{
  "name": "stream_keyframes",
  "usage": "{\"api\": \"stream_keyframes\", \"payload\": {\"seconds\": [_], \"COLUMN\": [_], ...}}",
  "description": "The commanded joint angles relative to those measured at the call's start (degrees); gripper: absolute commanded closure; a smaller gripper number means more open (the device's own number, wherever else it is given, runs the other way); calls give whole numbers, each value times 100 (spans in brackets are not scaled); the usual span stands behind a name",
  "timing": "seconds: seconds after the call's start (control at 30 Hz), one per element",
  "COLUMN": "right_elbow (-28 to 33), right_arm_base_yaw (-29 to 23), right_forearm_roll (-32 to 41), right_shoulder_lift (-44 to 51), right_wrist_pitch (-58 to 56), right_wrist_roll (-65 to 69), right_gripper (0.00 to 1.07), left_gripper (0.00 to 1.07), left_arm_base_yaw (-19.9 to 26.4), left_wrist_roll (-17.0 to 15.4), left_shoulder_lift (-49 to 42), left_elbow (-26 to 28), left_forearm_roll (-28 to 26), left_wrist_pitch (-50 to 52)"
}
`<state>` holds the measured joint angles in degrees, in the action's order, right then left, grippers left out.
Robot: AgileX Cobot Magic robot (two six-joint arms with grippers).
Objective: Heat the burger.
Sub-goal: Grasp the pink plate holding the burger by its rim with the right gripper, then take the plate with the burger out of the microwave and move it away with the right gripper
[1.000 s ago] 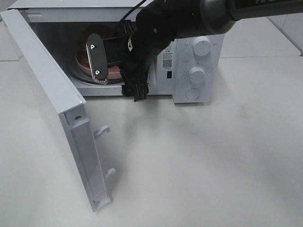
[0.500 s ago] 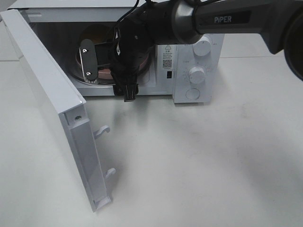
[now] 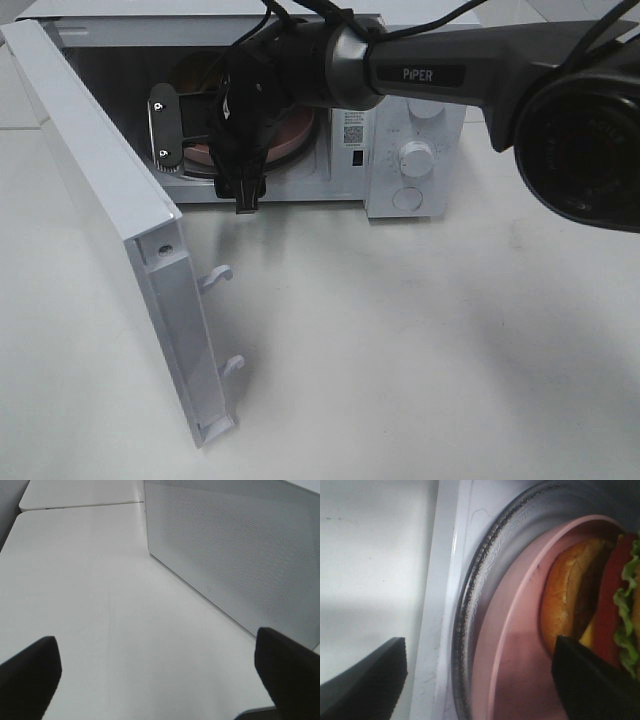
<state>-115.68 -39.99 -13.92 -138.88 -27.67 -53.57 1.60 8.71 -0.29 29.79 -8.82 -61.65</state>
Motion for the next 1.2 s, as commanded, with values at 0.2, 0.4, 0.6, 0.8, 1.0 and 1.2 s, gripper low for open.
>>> {"api": "stream_keyframes", "payload": {"seconds": [0.2,0.4,0.6,0.8,1.0,1.2], "right_elbow": [-92,-92,-92,-86,-80,269], "right_arm_base_yaw": [46,109,109,97,92,92], "right_forearm_roll": [120,160,160,166,178,212], "right_shoulder_lift": [-206,-241,-241,-195,-80,246], "right_wrist_pitch": [-103,-178,-252,-487,-670,-705], "right_wrist_roll": [281,332,435,378,344,-183], "right_gripper": [43,73,107,107,107,107], "left_gripper": [9,9,9,9,9,9], "left_arm_base_yaw": [17,17,17,17,17,17], "left_wrist_roll": [0,0,0,0,0,0], "left_shoulder_lift": [-40,-40,-40,-40,-40,-40], "left_elbow": [-6,-6,-6,-6,-6,-6], "left_forearm_roll": [-17,-17,-17,-17,-17,-11], "left_wrist_pitch": [6,6,6,6,6,6]}}
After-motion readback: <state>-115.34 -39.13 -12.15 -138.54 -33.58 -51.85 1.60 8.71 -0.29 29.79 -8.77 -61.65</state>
